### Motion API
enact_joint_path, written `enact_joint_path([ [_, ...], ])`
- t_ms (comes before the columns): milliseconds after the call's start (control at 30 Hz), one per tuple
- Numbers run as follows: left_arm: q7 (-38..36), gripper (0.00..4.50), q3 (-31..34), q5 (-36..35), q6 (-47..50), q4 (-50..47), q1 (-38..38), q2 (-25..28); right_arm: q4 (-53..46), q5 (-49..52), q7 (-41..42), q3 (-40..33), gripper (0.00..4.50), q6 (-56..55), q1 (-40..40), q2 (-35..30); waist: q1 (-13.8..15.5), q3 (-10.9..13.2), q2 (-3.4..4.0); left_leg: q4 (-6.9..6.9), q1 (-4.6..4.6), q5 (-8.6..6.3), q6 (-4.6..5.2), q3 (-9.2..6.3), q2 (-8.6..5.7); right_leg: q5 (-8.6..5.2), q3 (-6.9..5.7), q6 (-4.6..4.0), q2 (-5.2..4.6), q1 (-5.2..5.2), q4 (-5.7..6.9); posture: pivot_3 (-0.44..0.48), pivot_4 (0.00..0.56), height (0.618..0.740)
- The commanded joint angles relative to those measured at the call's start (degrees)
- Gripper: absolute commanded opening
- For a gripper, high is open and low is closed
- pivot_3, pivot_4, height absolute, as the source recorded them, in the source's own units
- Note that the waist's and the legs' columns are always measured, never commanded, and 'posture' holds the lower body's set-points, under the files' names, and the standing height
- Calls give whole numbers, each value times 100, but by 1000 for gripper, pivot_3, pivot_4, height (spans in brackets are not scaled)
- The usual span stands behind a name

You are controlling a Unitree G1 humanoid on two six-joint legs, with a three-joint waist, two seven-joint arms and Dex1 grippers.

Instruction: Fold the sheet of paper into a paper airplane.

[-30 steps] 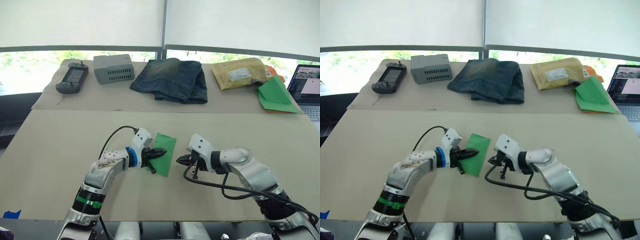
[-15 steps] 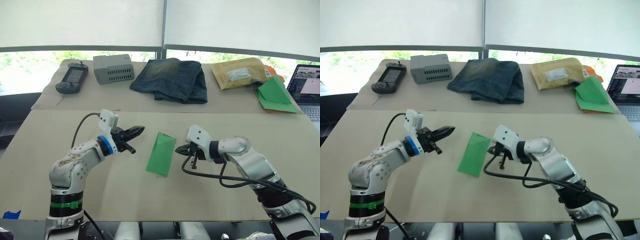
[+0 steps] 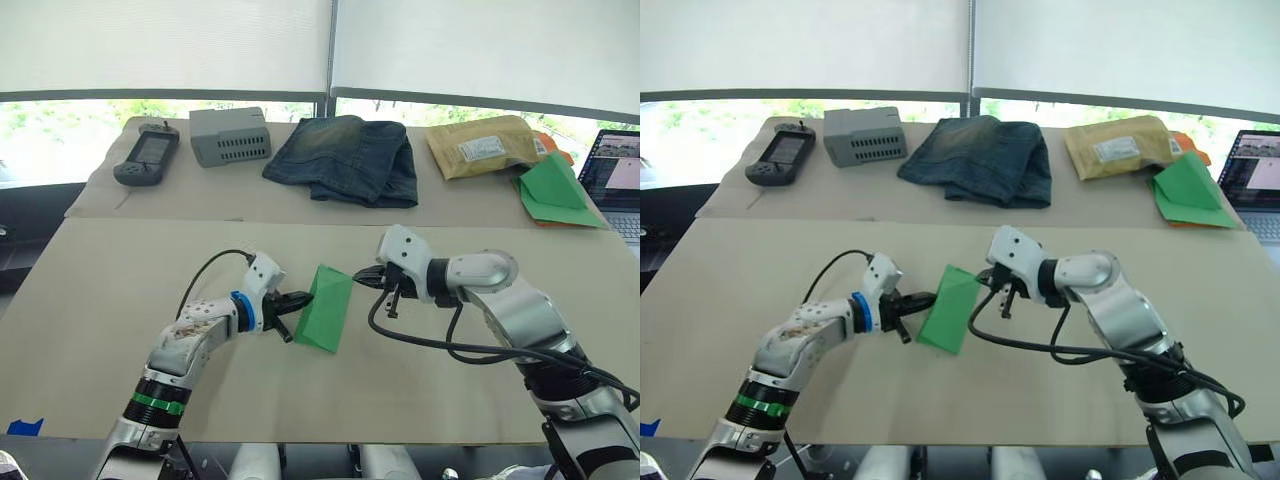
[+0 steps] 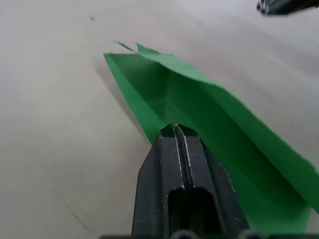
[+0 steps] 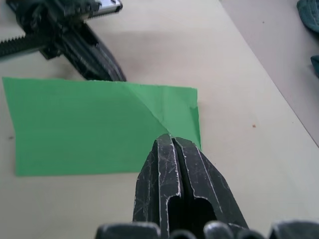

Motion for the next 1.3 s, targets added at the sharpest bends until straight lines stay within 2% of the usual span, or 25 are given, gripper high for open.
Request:
enact_joint_path([
  [33, -127, 0, -195, 160, -292, 73, -44, -77, -232, 49, -65, 66, 53, 54, -411, 231, -1, 0, 0, 1, -1, 0, 0, 0, 0, 0, 0, 0, 0, -1, 0, 0, 150, 740],
  [367, -10, 0, -141, 203, -380, 178, 40, -353, 508, -699, 191, 1433, 53, -155, -1278, 771, 41, -1, 2, 5, 4, 0, 0, 1, 0, 1, -2, -1, -2, 3, 6, 0, 150, 740],
  [600, 53, 0, -67, 166, -341, 97, 130, -405, 783, -1124, 279, 1915, 53, -353, -1359, 925, 36, -1, 2, 6, 5, 0, 0, 0, 0, 2, -3, -2, -2, 3, 9, 0, 150, 740],
  [767, 54, 0, -86, 170, -332, 100, 125, -474, 791, -1556, 461, 2177, 53, -511, -1565, 776, 42, -1, 3, 6, 8, 1, 0, 0, 1, 2, -3, -3, -1, 3, 12, 0, 150, 740],
  [867, 44, 0, -106, 184, -339, 145, 87, -505, 567, -1566, 626, 2039, 53, -402, -1619, 639, 53, -1, 3, 7, 7, 0, 0, -1, -1, 2, -4, -2, -2, 4, 10, 0, 150, 740],
  [1000, -11, 0, -117, 191, -337, 172, 51, -487, -46, -1060, 816, 1222, 53, 260, -1607, 470, 57, 0, 3, 7, 4, 0, 0, -2, -4, 2, -4, -2, -6, 4, 8, 0, 150, 740],
  [1100, -69, 0, -120, 182, -338, 190, 33, -464, -497, -795, 1081, 685, 53, 798, -1416, -173, 80, 0, 4, 8, 2, 0, 0, -8, -5, 2, -8, -2, -6, 4, 6, 0, 150, 740],
  [1300, -325, 0, -133, -1, -276, 62, -85, -528, -1006, -617, 1127, 136, 53, 1360, -675, -1373, 57, 1, 4, 1, -2, 0, 1, -6, -9, 0, -8, -1, -13, 4, -5, 0, 150, 740],
])
